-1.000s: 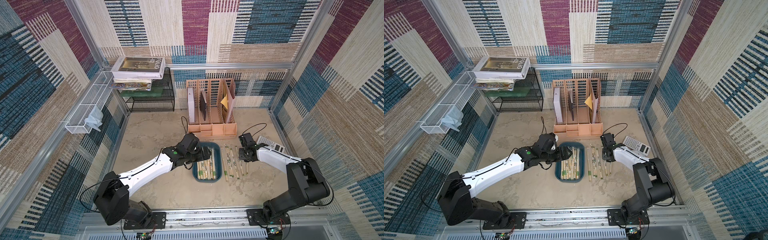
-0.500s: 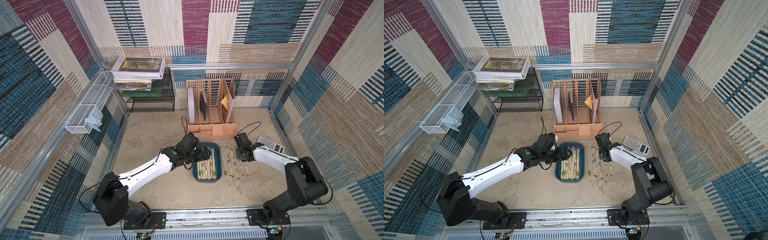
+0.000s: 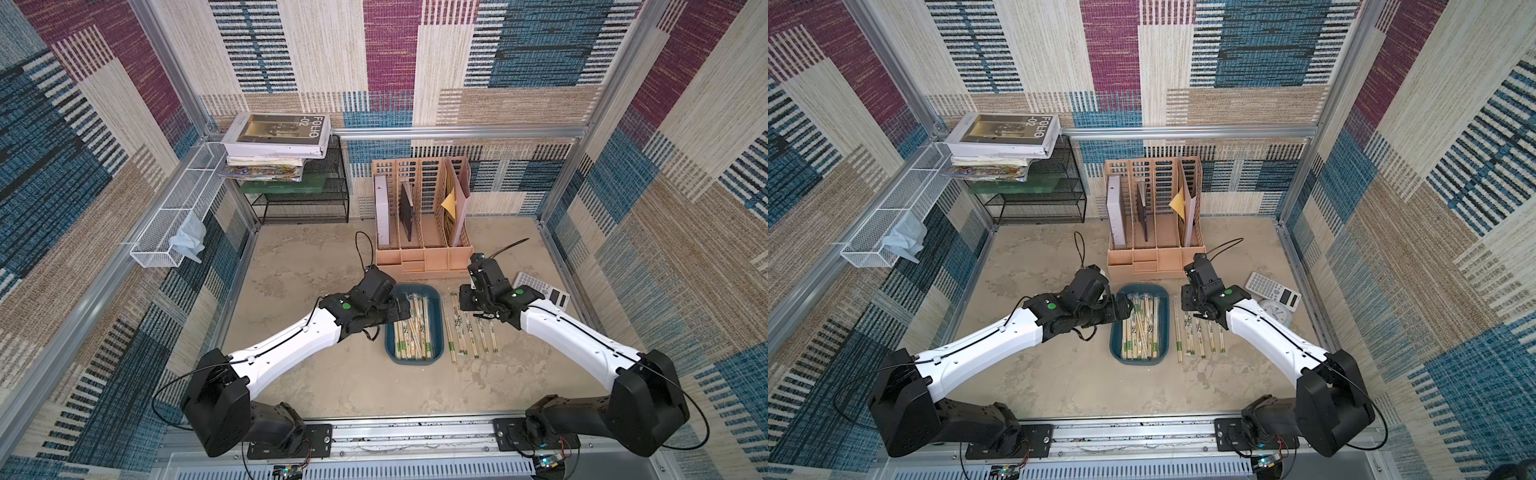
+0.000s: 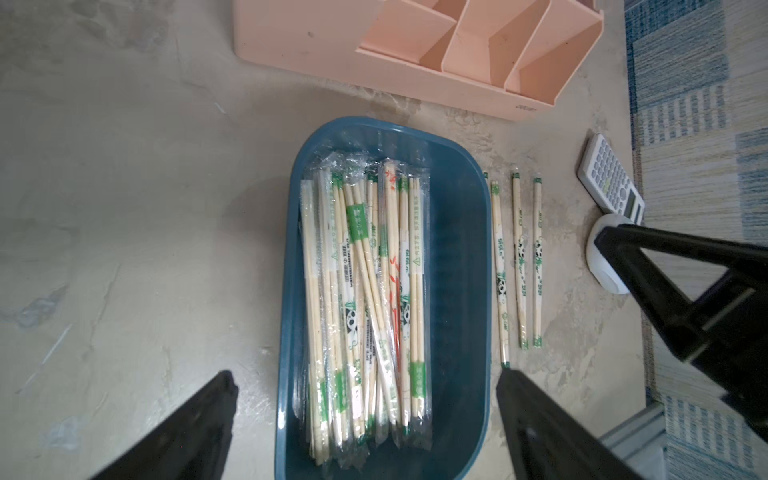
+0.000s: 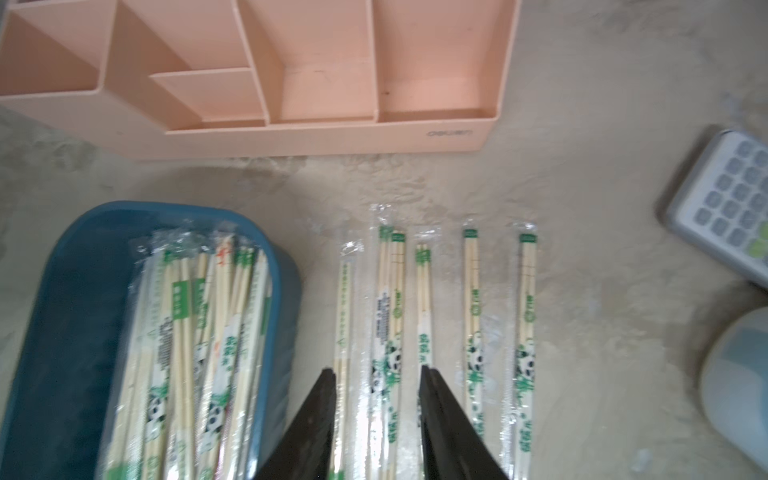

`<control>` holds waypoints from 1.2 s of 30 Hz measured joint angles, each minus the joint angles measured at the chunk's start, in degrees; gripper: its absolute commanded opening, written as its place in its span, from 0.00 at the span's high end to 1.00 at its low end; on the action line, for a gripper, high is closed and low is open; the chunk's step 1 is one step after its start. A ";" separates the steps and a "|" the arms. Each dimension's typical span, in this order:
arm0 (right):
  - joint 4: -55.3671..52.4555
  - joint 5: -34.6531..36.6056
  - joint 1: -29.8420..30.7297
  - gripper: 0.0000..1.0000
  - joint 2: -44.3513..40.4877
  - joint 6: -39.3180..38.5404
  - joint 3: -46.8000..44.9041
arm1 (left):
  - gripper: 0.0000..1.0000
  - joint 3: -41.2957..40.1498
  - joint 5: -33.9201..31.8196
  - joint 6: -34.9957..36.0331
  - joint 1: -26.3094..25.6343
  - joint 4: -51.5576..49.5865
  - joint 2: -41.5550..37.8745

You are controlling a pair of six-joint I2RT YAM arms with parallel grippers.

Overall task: Take the paired disposable chopsticks out of the storage box
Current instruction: Pick up the paired disposable chopsticks from the storage box.

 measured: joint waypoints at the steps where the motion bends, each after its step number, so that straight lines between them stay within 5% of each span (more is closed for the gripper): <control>1: 0.28 -0.92 0.76 0.63 0.15 0.52 0.04 | 0.01 0.00 -0.72 0.02 0.00 -0.33 -0.07; 13: 5.20 -7.37 10.19 0.64 8.61 4.57 2.51 | 0.01 0.26 -5.05 0.17 0.35 -3.15 1.49; 36: 3.48 -0.55 16.83 0.71 30.03 4.90 14.56 | 0.01 -7.74 -3.10 -0.22 8.72 -2.99 -6.73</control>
